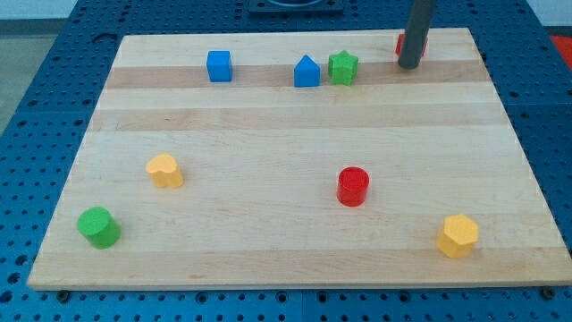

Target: Slide the red circle closer to the red star

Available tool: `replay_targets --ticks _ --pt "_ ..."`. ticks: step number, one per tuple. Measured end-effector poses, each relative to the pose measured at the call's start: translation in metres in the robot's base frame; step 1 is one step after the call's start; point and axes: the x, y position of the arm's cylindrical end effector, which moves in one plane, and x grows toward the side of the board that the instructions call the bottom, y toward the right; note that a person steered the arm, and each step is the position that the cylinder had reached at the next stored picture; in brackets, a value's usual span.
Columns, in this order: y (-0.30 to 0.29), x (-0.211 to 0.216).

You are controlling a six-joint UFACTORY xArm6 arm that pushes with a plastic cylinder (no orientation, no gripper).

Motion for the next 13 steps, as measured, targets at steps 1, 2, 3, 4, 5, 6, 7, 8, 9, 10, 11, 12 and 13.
replay_targets --ticks 1,2,3,4,5,6,7,8,9,10,11,12,13 --pt "0.000 -0.005" --pt "-0.005 -0.022" --pt "-0.012 0.038" --pt "-0.012 0.112" --pt "-0.039 0.161" --pt "-0.057 0.202" --pt "-0.061 0.257" --pt "-0.087 0.280" --pt "-0.124 0.275" --pt "-0.135 0.259" --pt "-0.132 0.259" --pt "-0.122 0.253" --pt "-0.107 0.243"
